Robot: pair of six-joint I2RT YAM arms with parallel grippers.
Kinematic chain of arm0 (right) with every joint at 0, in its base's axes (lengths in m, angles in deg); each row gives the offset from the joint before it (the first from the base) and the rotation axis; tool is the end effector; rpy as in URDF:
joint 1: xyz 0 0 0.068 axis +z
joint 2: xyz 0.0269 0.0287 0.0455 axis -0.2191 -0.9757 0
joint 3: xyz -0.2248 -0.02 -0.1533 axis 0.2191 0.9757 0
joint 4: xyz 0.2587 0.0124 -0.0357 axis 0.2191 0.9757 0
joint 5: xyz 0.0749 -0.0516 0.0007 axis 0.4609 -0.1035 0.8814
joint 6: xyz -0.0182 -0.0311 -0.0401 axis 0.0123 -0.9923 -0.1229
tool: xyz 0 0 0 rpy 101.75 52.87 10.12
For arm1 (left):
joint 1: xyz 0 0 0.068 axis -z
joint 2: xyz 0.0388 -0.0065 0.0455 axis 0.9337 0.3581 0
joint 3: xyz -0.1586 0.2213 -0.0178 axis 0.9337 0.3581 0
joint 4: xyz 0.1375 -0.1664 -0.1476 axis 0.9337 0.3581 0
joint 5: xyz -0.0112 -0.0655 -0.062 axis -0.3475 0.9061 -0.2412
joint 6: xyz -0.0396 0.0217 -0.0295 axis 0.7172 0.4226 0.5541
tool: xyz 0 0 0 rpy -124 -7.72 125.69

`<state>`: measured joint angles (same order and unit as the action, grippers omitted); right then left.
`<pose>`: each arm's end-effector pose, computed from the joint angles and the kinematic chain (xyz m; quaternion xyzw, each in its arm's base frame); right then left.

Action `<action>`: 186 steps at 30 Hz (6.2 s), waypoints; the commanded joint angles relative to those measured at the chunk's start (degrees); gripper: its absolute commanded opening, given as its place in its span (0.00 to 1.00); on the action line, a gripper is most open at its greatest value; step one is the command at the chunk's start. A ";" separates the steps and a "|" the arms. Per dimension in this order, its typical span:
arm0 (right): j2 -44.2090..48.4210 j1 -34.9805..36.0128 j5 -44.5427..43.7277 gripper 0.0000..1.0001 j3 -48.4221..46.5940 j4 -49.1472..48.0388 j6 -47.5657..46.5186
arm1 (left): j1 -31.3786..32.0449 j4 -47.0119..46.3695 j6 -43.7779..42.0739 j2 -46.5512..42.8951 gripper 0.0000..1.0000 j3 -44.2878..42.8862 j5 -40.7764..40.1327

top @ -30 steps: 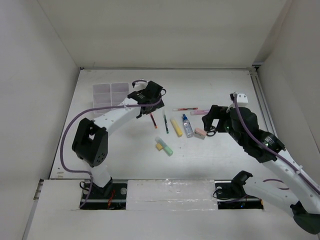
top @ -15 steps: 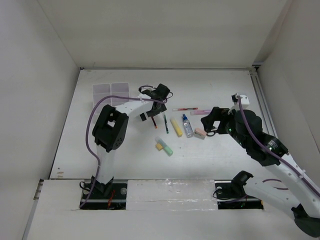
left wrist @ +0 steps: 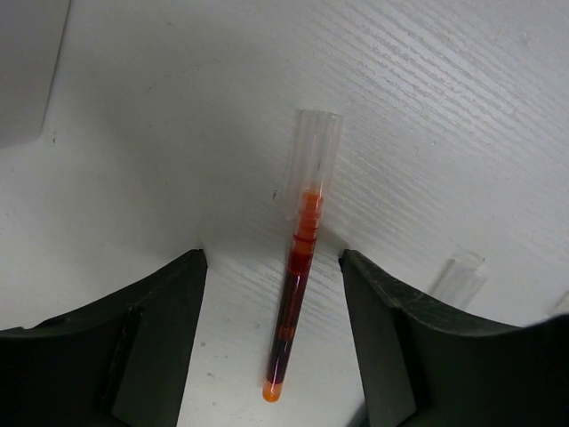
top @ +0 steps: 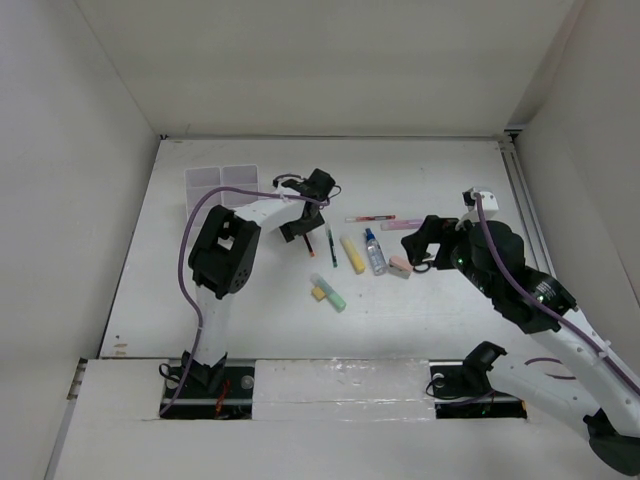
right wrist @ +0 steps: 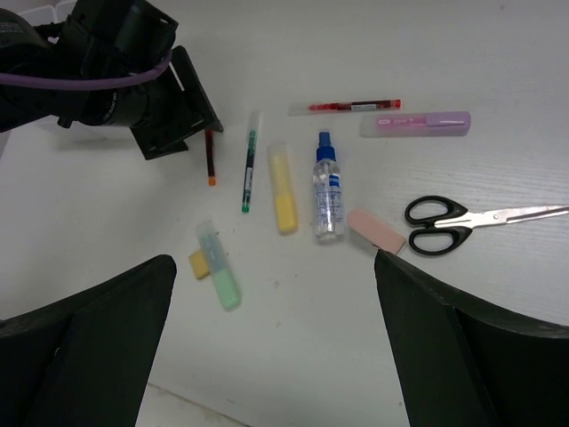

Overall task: Sort the stationery into containers
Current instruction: Pick up the pen from the center of the board, then place the pen in the storage box, then pick up the pen from the center of the board.

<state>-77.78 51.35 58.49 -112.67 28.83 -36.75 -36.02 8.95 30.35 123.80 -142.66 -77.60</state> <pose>0.1234 0.0860 0.3639 -0.0032 0.8250 0.2008 0.5282 0.3732 -0.2262 0.1710 -0.2347 0.9314 -0.0077 0.2780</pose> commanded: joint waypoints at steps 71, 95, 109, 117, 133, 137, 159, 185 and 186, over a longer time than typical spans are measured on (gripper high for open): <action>-0.52 -0.11 8.25 1.00 5.34 -11.65 -1.23 | -21.05 -60.81 -28.97 -34.43 0.00 20.59 -19.42; -0.61 -0.11 6.67 1.00 4.82 -11.12 -0.17 | -19.29 -63.45 -19.75 -22.82 0.00 21.29 -15.12; 2.12 -0.11 6.14 1.00 5.34 -10.59 0.88 | -18.67 -63.46 -18.70 -20.54 0.00 23.92 -17.49; 3.79 -0.11 6.66 1.00 6.49 -12.34 1.41 | -18.67 -63.98 -18.17 -20.01 0.00 24.98 -18.10; 4.31 -0.11 7.20 1.00 7.01 -12.35 1.93 | -18.14 -62.41 -17.64 -18.87 0.07 25.08 -16.26; 4.31 -0.11 7.20 1.00 7.01 -12.35 1.93 | -18.14 -61.87 -18.17 -18.87 0.19 25.07 -15.73; -4.99 -0.11 7.72 1.00 5.96 -14.02 1.93 | -12.95 -48.19 -15.89 -38.63 1.00 22.53 -16.10; 4.57 2.44 -12.58 1.00 -7.31 5.67 4.75 | 10.78 -1.76 -6.13 -6.04 0.98 -5.52 -6.95; 5.10 2.44 -12.58 1.00 -7.31 5.67 4.75 | 10.78 -1.76 -6.13 -5.42 0.98 -5.52 -6.94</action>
<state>-73.19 53.28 46.69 -118.46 32.52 -31.18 -24.66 2.22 21.68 119.30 -145.39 -82.60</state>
